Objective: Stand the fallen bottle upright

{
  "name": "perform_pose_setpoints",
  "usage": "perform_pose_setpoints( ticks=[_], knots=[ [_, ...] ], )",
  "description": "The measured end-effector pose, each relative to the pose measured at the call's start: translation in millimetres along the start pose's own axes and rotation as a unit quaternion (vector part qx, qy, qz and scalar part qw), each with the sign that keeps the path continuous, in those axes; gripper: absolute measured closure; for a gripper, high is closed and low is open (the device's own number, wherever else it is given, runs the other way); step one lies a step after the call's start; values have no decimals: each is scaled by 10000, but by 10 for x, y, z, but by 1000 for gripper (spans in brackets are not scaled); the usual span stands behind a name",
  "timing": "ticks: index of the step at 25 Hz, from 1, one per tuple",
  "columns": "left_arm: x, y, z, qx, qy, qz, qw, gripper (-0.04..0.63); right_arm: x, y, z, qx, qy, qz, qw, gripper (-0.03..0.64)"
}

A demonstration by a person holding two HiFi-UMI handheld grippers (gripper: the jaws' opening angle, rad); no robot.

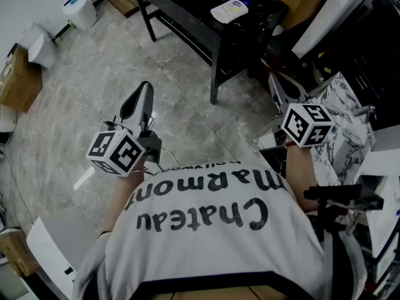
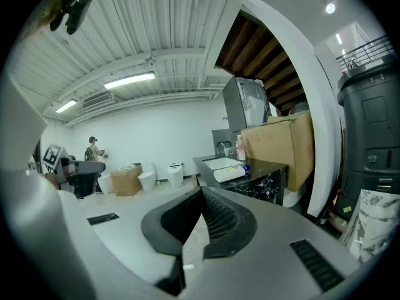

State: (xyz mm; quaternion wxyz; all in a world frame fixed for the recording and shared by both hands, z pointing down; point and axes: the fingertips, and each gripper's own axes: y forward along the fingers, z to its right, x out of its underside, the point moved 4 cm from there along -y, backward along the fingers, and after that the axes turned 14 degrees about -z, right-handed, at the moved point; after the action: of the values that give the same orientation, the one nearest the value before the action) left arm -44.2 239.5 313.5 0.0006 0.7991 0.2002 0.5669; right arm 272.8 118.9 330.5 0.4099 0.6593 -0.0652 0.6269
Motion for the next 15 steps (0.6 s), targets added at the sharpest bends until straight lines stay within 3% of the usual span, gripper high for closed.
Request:
perform_pose_setpoints(
  ticks=[5,11,15],
  knots=[
    [20,51,9,-13,-47,-24,10000,583,14,23,47,-47,56,-5,10000,604],
    [78,36,-70,-87,-61,-161,9998,583,45,98,60,-244,465,123,9985,603],
    [85,99,-167,-44,-169,-218,9996,582,113,188,96,-181,602,-57,9980,603]
  ],
)
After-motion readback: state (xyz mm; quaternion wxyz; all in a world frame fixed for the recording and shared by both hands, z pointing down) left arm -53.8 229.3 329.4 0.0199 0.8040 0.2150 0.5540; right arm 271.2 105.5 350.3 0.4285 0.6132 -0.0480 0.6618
